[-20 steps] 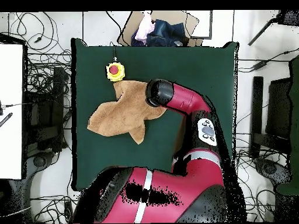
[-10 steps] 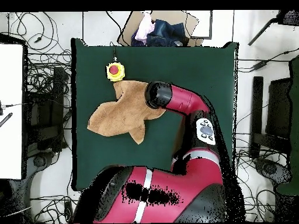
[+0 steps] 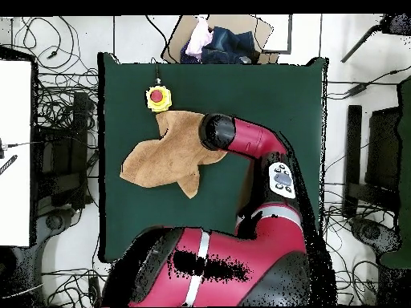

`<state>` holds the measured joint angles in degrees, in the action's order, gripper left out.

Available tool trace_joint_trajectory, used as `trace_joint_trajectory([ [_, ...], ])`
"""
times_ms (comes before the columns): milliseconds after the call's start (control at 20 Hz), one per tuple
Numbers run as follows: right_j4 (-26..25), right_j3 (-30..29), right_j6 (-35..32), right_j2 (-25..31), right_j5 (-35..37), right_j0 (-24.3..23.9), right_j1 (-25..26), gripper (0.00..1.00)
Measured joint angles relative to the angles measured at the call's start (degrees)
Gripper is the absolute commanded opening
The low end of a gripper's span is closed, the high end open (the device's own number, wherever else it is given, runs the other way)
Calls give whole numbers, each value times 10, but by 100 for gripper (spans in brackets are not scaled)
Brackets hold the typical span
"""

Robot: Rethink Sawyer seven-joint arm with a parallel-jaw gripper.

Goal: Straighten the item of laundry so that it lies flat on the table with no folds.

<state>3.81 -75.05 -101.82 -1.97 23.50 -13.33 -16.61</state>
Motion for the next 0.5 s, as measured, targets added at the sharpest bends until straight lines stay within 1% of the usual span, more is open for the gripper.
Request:
trace_joint_trajectory([
  [500,0,-4,0,6,-5,-20,1,100],
])
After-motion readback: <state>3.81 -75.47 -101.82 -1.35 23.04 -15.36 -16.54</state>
